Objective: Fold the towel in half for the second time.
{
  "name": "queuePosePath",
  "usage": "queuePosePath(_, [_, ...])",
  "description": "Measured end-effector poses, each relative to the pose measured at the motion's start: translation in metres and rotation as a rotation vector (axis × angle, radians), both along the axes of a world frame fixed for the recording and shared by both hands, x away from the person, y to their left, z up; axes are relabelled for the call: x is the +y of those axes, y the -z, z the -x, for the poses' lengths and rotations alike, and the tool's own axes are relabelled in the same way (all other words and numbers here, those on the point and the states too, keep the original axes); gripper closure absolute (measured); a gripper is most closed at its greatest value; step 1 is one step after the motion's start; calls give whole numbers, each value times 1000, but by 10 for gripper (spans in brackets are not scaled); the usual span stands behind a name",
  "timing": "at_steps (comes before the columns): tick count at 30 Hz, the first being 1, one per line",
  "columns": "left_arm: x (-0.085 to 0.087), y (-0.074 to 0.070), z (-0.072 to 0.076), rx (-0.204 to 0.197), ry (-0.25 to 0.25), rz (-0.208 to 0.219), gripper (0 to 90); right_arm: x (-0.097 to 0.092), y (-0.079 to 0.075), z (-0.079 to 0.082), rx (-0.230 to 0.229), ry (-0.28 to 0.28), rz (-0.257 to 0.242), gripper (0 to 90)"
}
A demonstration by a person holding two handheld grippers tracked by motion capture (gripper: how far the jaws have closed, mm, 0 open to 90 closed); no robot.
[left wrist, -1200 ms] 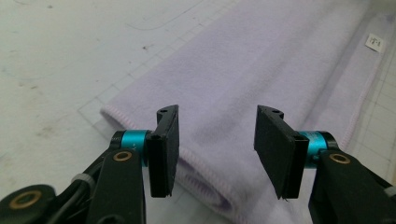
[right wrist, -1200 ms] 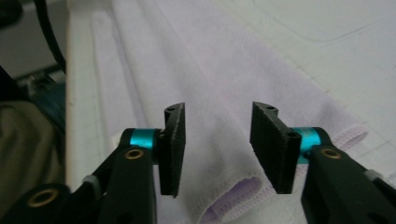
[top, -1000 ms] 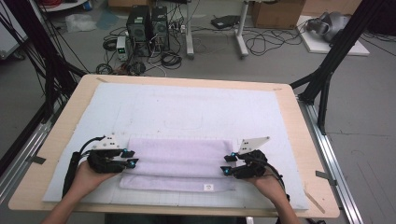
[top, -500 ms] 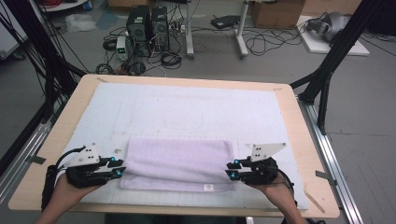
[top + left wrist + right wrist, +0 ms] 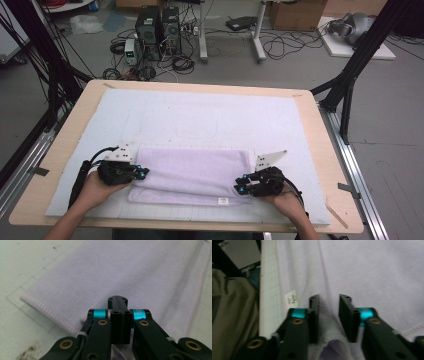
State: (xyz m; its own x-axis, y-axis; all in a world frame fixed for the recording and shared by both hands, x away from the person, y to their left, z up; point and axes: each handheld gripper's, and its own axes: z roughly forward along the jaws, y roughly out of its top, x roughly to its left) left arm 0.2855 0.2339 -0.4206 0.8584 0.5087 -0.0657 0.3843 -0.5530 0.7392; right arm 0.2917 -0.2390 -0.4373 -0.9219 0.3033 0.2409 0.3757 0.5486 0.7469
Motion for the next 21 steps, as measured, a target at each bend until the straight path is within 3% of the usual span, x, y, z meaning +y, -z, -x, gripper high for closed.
queuePosePath(4, [20, -12, 33, -33, 0, 31, 897, -1, -9, 13, -4, -38, -24, 830])
queuePosePath(6, [25, -17, 38, -57, -15, 45, 883, -4, -15, 21, -30, -44, -40, 805])
queuePosePath(8, [23, -19, 29, -60, -35, 39, 724, -6, -18, 19, -34, -23, -45, 762])
queuePosePath(11, [12, -18, 11, -62, -52, 34, 589, -7, -17, 9, -35, 22, -53, 685])
queuePosePath(14, [0, -14, -7, -26, -49, 30, 508, -7, -13, 1, -39, 45, -38, 652])
queuePosePath(16, [-6, -10, -17, 22, -34, 20, 475, -7, -11, -3, -37, 54, -30, 640])
queuePosePath(18, [-9, -5, -22, 60, -7, 2, 503, -6, -9, -6, -25, 59, -27, 637])
queuePosePath(20, [-8, -4, -17, 55, 28, -3, 762, -5, -7, -7, -26, 51, -17, 634])
queuePosePath(21, [-5, -4, -12, 58, 39, 6, 832, -5, -6, -6, -27, 48, -21, 633])
